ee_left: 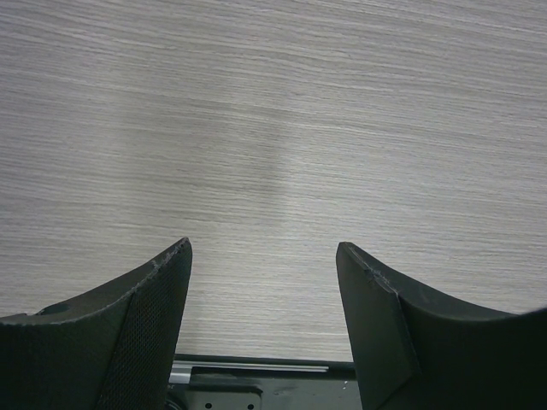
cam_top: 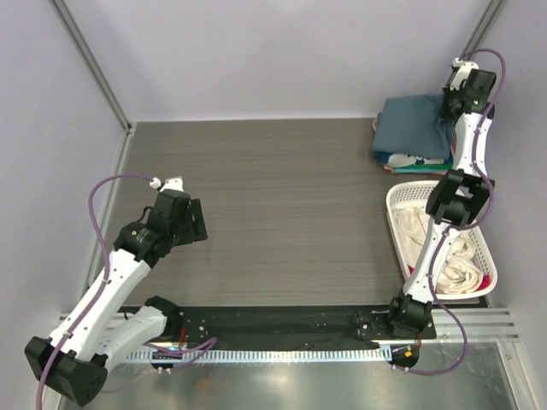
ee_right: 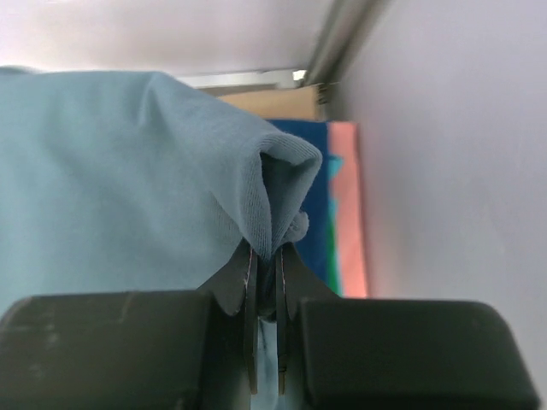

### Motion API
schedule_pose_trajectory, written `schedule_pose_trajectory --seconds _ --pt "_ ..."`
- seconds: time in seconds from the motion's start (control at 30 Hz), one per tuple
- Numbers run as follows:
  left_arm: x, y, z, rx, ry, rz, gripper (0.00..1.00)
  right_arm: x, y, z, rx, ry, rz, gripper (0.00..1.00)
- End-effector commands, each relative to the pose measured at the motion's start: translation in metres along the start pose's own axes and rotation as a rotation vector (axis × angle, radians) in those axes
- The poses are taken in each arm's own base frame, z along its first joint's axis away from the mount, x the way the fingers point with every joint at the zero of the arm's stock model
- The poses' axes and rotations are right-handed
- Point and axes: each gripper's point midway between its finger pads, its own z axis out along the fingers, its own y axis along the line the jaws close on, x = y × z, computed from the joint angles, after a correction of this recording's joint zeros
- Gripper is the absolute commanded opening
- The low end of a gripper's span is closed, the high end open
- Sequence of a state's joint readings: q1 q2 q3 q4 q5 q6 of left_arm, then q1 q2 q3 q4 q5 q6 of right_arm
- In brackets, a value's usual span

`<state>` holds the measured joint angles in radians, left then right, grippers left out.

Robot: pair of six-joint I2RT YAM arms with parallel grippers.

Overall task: Fold and stack the t-shirts
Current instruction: Neatly place the folded tshirt to the corner, then reset both grippers

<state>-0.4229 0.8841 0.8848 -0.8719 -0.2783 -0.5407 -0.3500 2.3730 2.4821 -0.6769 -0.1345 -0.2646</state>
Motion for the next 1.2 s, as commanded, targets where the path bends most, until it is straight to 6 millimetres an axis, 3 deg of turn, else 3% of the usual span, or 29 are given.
schedule_pose_trajectory --seconds 0.0,0.1,0.17,0.2,0.27,0.43,0.47,0.53,0.57,0.63,0.67,0.77,0.8,0.87,0.9,0.97,1.1,1.13,1.17 --pt "-0.008 0.001 0.001 -0.006 -0.032 -0.005 0.69 -0.045 -0.051 0.016 0.135 -0.223 0.013 0.05" --pt "-0.009 0.001 -0.001 -0.003 -0.042 -0.007 0.69 -0.022 -0.061 0.048 0.177 -0.213 0.011 0.11" --pt "-0.010 0.002 -0.003 -0.002 -0.048 -0.010 0.69 -0.008 -0.063 0.059 0.194 -0.192 0.019 0.43" --pt "-0.011 0.002 -0.005 0.001 -0.058 -0.013 0.69 -0.007 -0.067 0.060 0.220 -0.199 0.024 0.66" --pt "-0.012 0.002 -0.007 0.007 -0.065 -0.014 0.70 0.005 -0.072 0.060 0.251 -0.174 0.041 0.72" --pt "-0.013 -0.001 -0.009 0.027 -0.075 -0.014 0.70 -0.021 -0.078 0.025 0.294 -0.240 0.093 0.79" --pt "-0.013 -0.001 -0.009 0.027 -0.074 -0.015 0.70 -0.043 -0.080 0.003 0.307 -0.283 0.102 0.80" --pt "-0.014 -0.001 -0.011 0.035 -0.080 -0.016 0.69 -0.060 -0.085 -0.018 0.337 -0.323 0.133 0.85" --pt "-0.015 -0.002 -0.013 0.043 -0.088 -0.018 0.69 -0.082 -0.089 -0.045 0.363 -0.371 0.143 0.87" --pt "-0.016 -0.002 -0.015 0.052 -0.098 -0.020 0.70 -0.102 -0.102 -0.077 0.444 -0.423 0.202 0.98" --pt "-0.017 -0.003 -0.017 0.056 -0.107 -0.023 0.70 -0.121 -0.105 -0.106 0.470 -0.476 0.217 1.00" --pt "-0.018 -0.002 -0.020 0.062 -0.118 -0.026 0.70 -0.147 -0.110 -0.152 0.510 -0.565 0.298 1.00" --pt "-0.019 -0.002 -0.021 0.065 -0.124 -0.028 0.70 -0.163 -0.107 -0.182 0.502 -0.616 0.305 1.00" --pt "-0.021 -0.002 -0.024 0.071 -0.138 -0.032 0.70 -0.176 -0.085 -0.198 0.375 -0.670 0.387 1.00" --pt "-0.022 -0.002 -0.026 0.078 -0.148 -0.034 0.70 -0.188 -0.074 -0.224 0.320 -0.715 0.408 1.00" --pt "-0.023 -0.002 -0.029 0.084 -0.161 -0.037 0.70 -0.191 -0.045 -0.234 0.160 -0.732 0.518 1.00" --pt "-0.026 -0.002 -0.032 0.091 -0.177 -0.042 0.71 -0.189 0.049 -0.272 -0.253 -0.757 0.574 0.99" --pt "-0.026 -0.001 -0.033 0.091 -0.177 -0.042 0.71 -0.164 0.069 -0.275 -0.279 -0.736 0.585 1.00" --pt "-0.026 -0.002 -0.033 0.094 -0.178 -0.042 0.71 -0.165 0.102 -0.289 -0.351 -0.776 0.577 1.00"
